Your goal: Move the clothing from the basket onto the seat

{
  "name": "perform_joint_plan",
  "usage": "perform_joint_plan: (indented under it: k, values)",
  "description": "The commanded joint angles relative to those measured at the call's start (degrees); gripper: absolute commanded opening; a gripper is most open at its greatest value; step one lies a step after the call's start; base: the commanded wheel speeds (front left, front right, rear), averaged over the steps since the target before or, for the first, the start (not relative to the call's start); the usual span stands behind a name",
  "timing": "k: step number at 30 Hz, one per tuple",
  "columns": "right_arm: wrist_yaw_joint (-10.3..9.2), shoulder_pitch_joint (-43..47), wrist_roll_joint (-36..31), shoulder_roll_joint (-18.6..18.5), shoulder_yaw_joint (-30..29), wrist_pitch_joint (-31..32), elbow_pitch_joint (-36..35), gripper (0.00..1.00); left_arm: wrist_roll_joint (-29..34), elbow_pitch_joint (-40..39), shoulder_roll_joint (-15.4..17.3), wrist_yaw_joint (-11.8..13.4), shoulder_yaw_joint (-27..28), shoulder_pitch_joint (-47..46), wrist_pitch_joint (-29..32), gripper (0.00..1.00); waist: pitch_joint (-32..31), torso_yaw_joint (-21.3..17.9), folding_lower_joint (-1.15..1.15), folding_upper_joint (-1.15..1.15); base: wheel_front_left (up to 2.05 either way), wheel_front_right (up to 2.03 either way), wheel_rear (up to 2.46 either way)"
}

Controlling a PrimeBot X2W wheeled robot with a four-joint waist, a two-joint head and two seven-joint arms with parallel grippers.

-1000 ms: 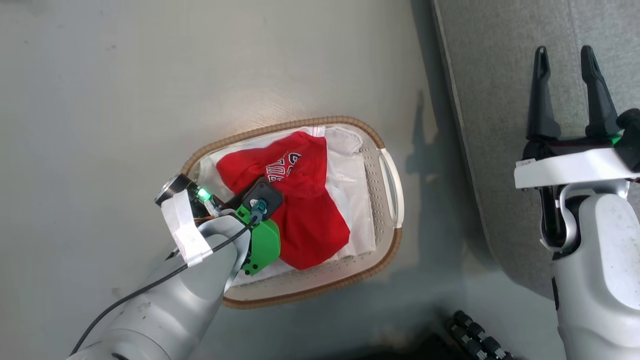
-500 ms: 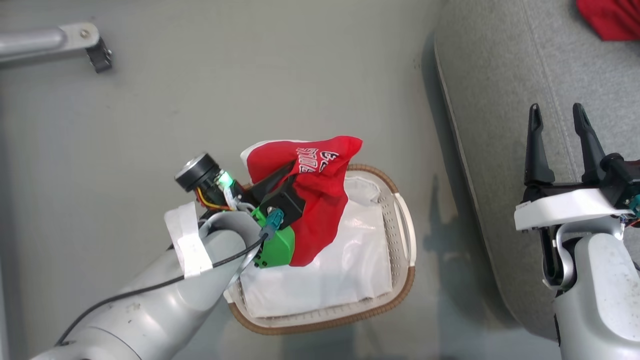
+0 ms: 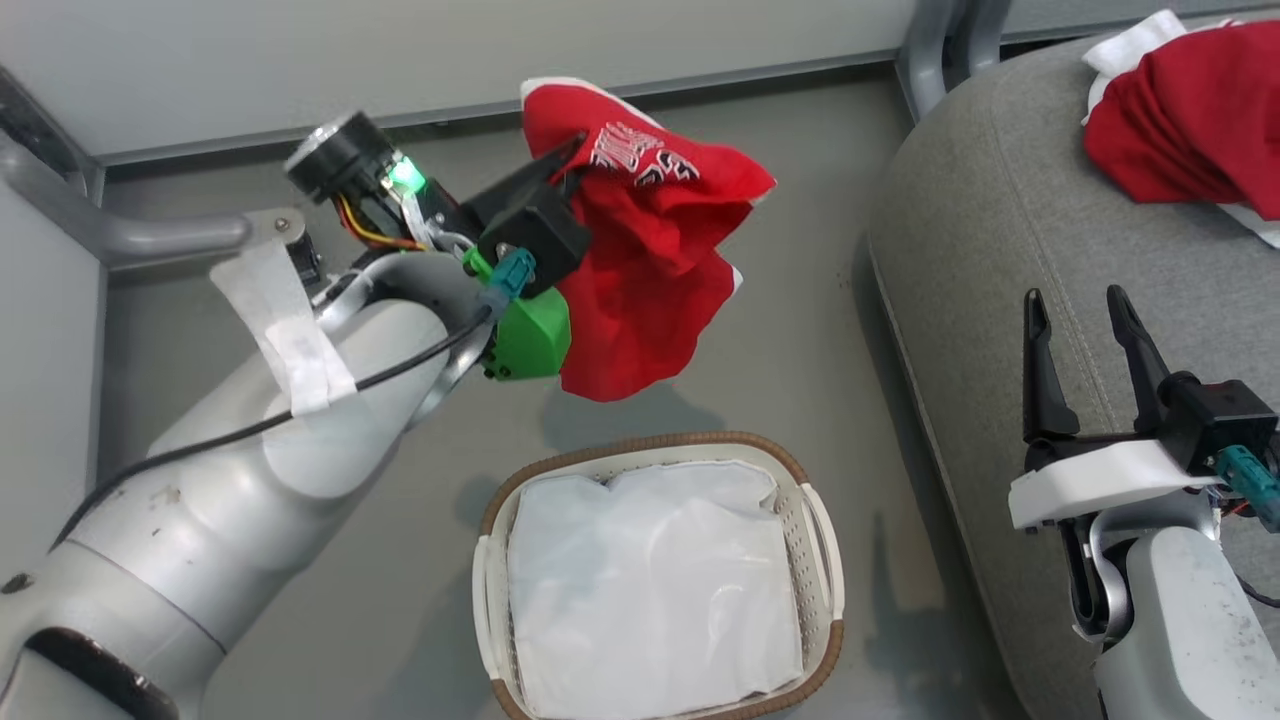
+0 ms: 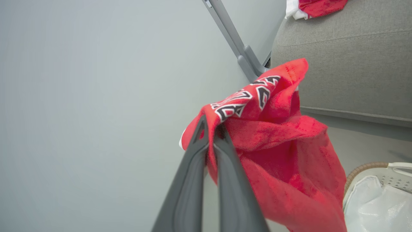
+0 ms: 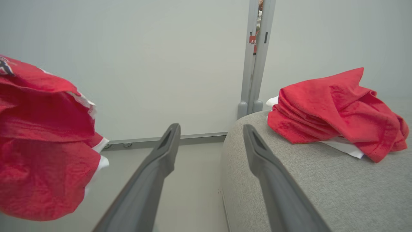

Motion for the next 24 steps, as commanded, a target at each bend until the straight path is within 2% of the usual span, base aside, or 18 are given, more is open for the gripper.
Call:
perform_joint_plan:
  k: [1, 10, 24]
  values:
    - [-0.08, 1.0, -0.5, -0.2, 0.2, -0.1, 0.3, 1.00, -0.6, -0.9, 0.4, -0.1, 0.8, -1.9, 0.5, 0.00, -3.7, 0.2, 0.00, 0.65, 0.00, 0.00, 0.00]
    - [-0.08, 1.5, -1.0, -0.2, 2.9, -0.1, 0.8, 1.00, -1.4, -3.3, 1.7, -0.1, 3.4, -9.0, 3.2, 0.00, -6.2, -0.4, 0.00, 0.65, 0.00, 0.00, 0.00]
    - [-0.08, -1.2, 0.5, -0.2, 12.7, -0.1, 2.9, 1.00, -3.1, -4.7, -0.6, 1.6, 4.4, -11.2, 2.9, 0.00, -8.9, 0.0, 0.00, 0.65, 0.00, 0.00, 0.00]
